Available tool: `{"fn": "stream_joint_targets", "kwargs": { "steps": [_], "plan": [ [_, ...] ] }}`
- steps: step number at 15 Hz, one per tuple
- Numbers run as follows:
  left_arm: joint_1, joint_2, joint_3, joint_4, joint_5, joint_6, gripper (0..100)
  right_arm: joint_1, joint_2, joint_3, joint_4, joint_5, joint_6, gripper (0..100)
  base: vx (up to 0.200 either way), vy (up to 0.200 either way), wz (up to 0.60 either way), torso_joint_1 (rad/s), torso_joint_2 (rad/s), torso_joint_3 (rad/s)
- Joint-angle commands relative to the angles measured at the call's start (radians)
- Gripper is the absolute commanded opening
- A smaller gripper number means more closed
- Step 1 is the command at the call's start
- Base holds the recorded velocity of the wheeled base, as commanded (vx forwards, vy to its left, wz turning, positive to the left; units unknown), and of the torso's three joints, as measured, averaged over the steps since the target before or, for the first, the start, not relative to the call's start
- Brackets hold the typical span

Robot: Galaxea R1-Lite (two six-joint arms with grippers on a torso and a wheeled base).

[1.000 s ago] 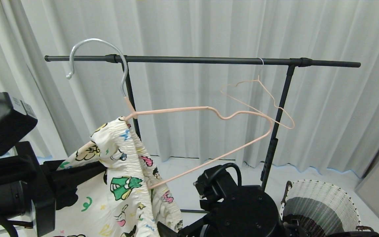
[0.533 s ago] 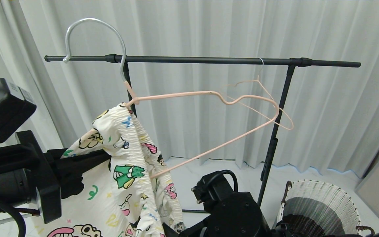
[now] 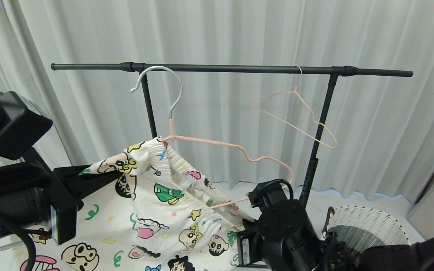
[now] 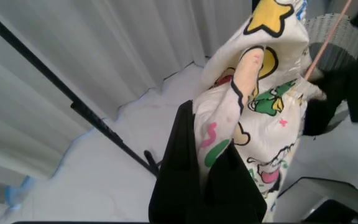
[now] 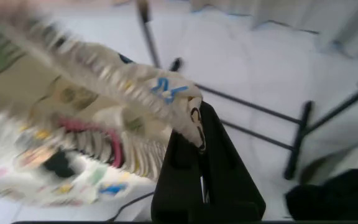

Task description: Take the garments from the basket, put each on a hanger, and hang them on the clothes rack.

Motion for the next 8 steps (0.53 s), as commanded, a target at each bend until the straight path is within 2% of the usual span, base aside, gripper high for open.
{"fn": "stream_joint_targets", "kwargs": {
  "steps": [1, 3, 6, 8],
  "plan": [
    [0.008, 0.014, 0.007, -0.008, 0.002, 0.0, 0, -0.068, -0.03, 0.008, 0.001, -0.005, -0.024, 0, 0.0, 0.0, 0.0, 0.0, 0.0, 0.0],
    [0.026, 0.02, 0.026, -0.039, 0.01, 0.022, 0, -0.119, -0.042, 0.01, 0.001, -0.005, -0.053, 0, 0.0, 0.0, 0.0, 0.0, 0.0, 0.0],
    [0.124, 0.019, 0.086, -0.111, 0.013, 0.157, 0, -0.168, -0.051, 0.01, 0.001, -0.005, -0.062, 0, 0.0, 0.0, 0.0, 0.0, 0.0, 0.0],
    [0.139, 0.019, 0.113, -0.159, 0.013, 0.166, 0, -0.18, -0.054, 0.008, 0.001, -0.003, -0.067, 0, 0.0, 0.0, 0.0, 0.0, 0.0, 0.0]
  ]
}}
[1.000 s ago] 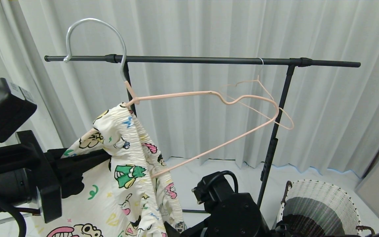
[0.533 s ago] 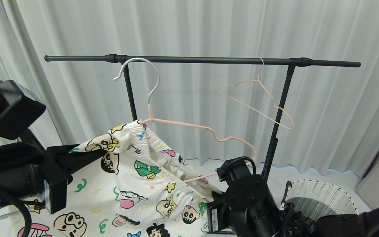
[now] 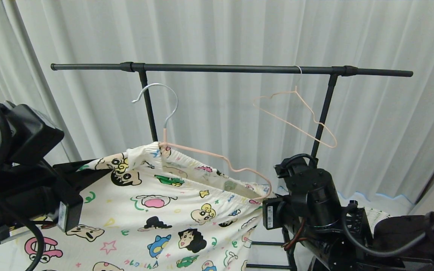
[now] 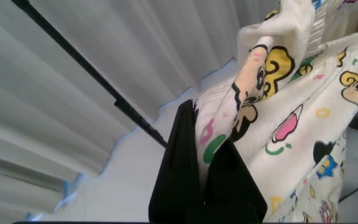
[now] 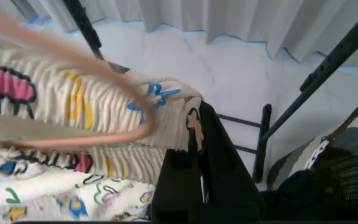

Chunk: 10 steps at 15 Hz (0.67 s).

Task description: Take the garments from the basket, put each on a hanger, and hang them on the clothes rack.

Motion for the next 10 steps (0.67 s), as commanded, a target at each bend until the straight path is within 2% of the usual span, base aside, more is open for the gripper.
{"fn": "stream_joint_targets", "kwargs": {
  "steps": [1, 3, 6, 7, 10],
  "plan": [
    [0.015, -0.001, 0.033, -0.022, -0.001, 0.014, 0, -0.011, -0.009, -0.001, 0.0, 0.001, -0.004, 0, 0.0, 0.0, 0.0, 0.0, 0.0, 0.0],
    [0.015, -0.006, 0.059, -0.025, -0.004, 0.049, 0, -0.02, -0.015, -0.003, 0.0, 0.005, -0.021, 0, 0.0, 0.0, 0.0, 0.0, 0.0, 0.0],
    [0.015, -0.006, 0.071, -0.025, -0.012, 0.057, 0, -0.043, -0.035, -0.003, 0.0, 0.022, -0.041, 0, 0.0, 0.0, 0.0, 0.0, 0.0, 0.0],
    [0.015, -0.002, 0.077, -0.025, -0.012, 0.069, 0, -0.049, -0.06, -0.006, 0.0, 0.053, -0.058, 0, 0.0, 0.0, 0.0, 0.0, 0.0, 0.0],
    [0.006, 0.017, 0.099, -0.025, -0.013, 0.146, 0, -0.066, -0.196, -0.027, 0.088, 0.242, -0.133, 0, 0.0, 0.0, 0.0, 0.0, 0.0, 0.0]
  ]
}}
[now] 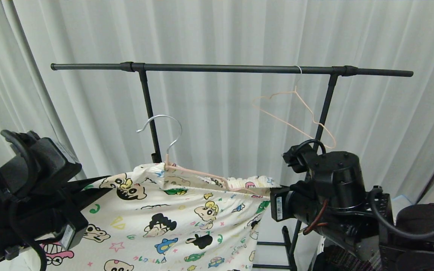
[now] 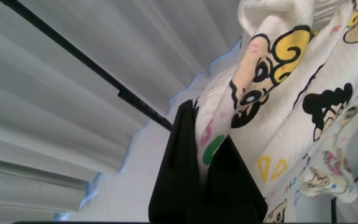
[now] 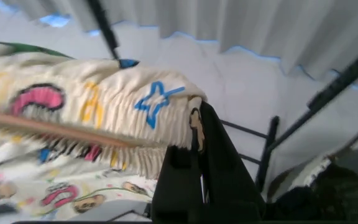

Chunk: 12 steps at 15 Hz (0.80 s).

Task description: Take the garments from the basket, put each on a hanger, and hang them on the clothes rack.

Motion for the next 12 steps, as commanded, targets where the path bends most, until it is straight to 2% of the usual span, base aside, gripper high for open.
{"fn": "stream_joint_targets", "kwargs": {
  "steps": [1, 3, 7, 10, 12],
  "plan": [
    [-0.011, 0.021, 0.012, 0.001, 0.0, 0.022, 0, -0.009, -0.135, -0.036, 0.1, 0.088, -0.031, 0, 0.0, 0.0, 0.0, 0.0, 0.0, 0.0],
    [-0.013, 0.041, 0.021, 0.001, 0.003, 0.041, 0, -0.001, -0.216, -0.081, 0.226, 0.136, -0.032, 0, 0.0, 0.0, 0.0, 0.0, 0.0, 0.0],
    [-0.013, 0.058, 0.032, -0.026, 0.006, 0.042, 0, 0.048, -0.308, -0.082, 0.304, 0.152, -0.038, 0, 0.0, 0.0, 0.0, 0.0, 0.0, 0.0],
    [-0.013, 0.09, 0.08, -0.198, 0.004, 0.042, 0, 0.048, -0.308, -0.087, 0.304, 0.148, -0.038, 0, 0.0, 0.0, 0.0, 0.0, 0.0, 0.0],
    [-0.013, 0.105, 0.092, -0.264, 0.006, 0.041, 0, 0.049, -0.31, -0.087, 0.306, 0.149, -0.04, 0, 0.0, 0.0, 0.0, 0.0, 0.0, 0.0]
  ]
}}
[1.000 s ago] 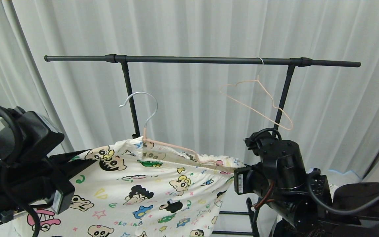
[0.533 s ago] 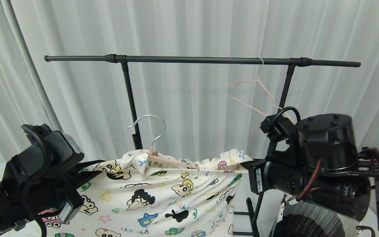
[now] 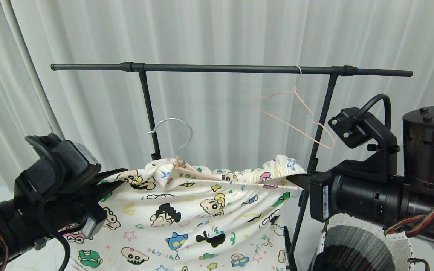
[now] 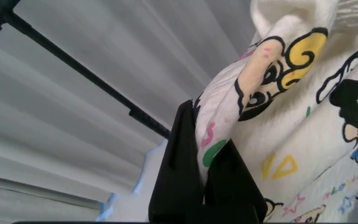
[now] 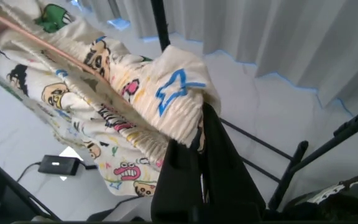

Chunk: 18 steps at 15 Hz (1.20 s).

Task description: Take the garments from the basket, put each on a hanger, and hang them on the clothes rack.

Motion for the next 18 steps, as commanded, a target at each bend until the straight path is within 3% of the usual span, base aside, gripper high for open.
{"fn": "stream_joint_targets", "kwargs": {
  "steps": [1, 3, 4, 5, 9, 10, 11, 12, 14, 18],
  "plan": [
    [0.005, 0.032, 0.008, -0.036, 0.002, -0.002, 0, 0.009, -0.012, -0.002, 0.013, 0.002, -0.004, 0, 0.0, 0.0, 0.0, 0.0, 0.0, 0.0],
    [0.005, 0.049, 0.004, -0.062, 0.003, -0.011, 0, 0.026, -0.035, -0.002, 0.076, 0.005, -0.024, 0, 0.0, 0.0, 0.0, 0.0, 0.0, 0.0],
    [0.005, 0.052, 0.003, -0.067, 0.003, -0.013, 0, 0.036, -0.045, 0.0, 0.086, 0.004, -0.026, 100, 0.0, 0.0, 0.0, 0.0, 0.0, 0.0],
    [0.005, 0.05, 0.003, -0.067, 0.002, -0.024, 0, 0.04, -0.055, 0.001, 0.09, 0.004, -0.029, 100, 0.0, 0.0, 0.0, 0.0, 0.0, 0.0],
    [-0.024, 0.041, -0.015, -0.067, -0.003, -0.18, 0, 0.04, -0.075, 0.004, 0.128, 0.013, -0.093, 100, 0.0, 0.0, 0.0, 0.0, 0.0, 0.0],
    [-0.032, 0.029, -0.015, -0.067, -0.003, -0.202, 0, 0.04, -0.077, 0.004, 0.132, 0.063, -0.133, 100, 0.0, 0.0, 0.0, 0.0, 0.0, 0.0],
    [-0.038, 0.023, -0.012, -0.067, -0.003, -0.202, 0, 0.04, -0.077, 0.004, 0.132, 0.083, -0.153, 100, 0.0, 0.0, 0.0, 0.0, 0.0, 0.0],
    [-0.077, 0.01, 0.003, -0.067, -0.004, -0.203, 0, 0.036, -0.069, 0.0, 0.134, 0.148, -0.239, 100, 0.0, 0.0, 0.0, 0.0, 0.0, 0.0],
    [-0.15, -0.008, 0.044, -0.067, -0.004, -0.203, 0, 0.024, -0.032, -0.013, 0.145, 0.208, -0.363, 100, 0.0, 0.0, 0.0, 0.0, 0.0, 0.0],
    [-0.242, -0.045, 0.073, -0.067, -0.004, -0.196, 0, 0.021, 0.066, -0.145, 0.234, 0.266, -0.405, 100, 0.0, 0.0, 0.0, 0.0, 0.0, 0.0]
  ]
}}
